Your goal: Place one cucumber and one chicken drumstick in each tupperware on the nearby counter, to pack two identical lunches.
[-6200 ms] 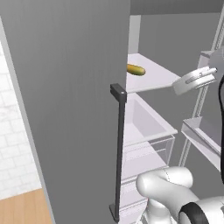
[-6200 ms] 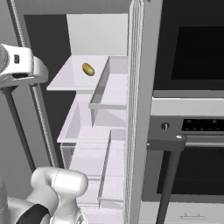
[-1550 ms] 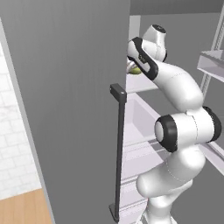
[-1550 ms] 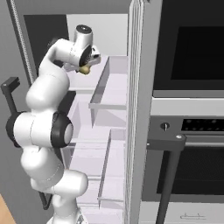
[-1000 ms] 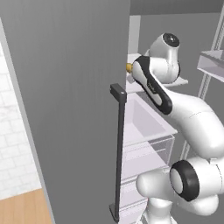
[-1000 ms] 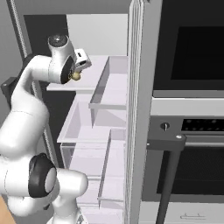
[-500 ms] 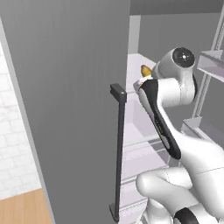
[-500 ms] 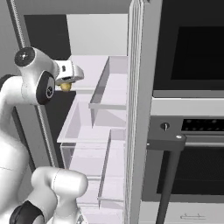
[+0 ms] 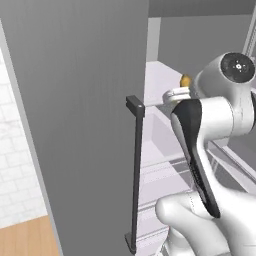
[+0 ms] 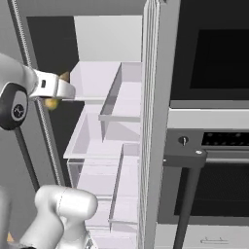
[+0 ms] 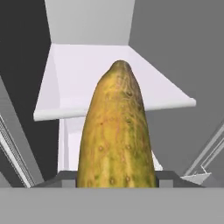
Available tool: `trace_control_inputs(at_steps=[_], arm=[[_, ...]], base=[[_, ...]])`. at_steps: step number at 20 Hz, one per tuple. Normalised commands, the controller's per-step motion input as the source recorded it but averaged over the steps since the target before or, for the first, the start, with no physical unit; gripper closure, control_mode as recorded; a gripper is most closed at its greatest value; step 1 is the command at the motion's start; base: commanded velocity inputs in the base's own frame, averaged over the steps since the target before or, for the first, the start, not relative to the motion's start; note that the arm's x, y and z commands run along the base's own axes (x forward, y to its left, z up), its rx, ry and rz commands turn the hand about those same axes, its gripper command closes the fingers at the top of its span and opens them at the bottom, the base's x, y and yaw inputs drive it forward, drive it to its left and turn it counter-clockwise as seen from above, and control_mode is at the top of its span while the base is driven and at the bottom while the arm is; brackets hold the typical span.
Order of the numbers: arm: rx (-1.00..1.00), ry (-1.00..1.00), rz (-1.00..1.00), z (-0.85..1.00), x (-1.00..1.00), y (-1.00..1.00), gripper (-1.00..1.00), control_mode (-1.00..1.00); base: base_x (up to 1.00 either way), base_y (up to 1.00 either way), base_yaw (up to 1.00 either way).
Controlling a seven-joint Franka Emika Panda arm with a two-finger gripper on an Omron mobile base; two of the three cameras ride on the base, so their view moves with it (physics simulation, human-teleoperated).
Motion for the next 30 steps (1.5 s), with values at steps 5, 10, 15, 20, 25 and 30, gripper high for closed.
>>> trace_control_inputs(at_steps=[5, 10, 15, 20, 25, 30], arm=[[0.12, -0.08, 0.00, -0.04, -1.00, 0.00, 1.00, -1.00], [0.00, 0.00, 0.00, 0.00, 0.00, 0.00, 1.00, 1.00], [0.00, 0.00, 0.00, 0.00, 0.00, 0.00, 1.00, 1.00], [0.00, 0.00, 0.00, 0.00, 0.00, 0.00, 1.00, 1.00], [0.00, 0.00, 0.00, 0.00, 0.00, 0.00, 1.00, 1.00], [0.00, 0.00, 0.00, 0.00, 0.00, 0.00, 1.00, 1.00]], base=[[0.00, 0.00, 0.00], [-1.00, -0.01, 0.00], [-1.00, -0.09, -0.01], [-1.00, -0.68, -0.07], [-0.56, -1.00, -0.19], [0.01, -1.00, -0.22]])
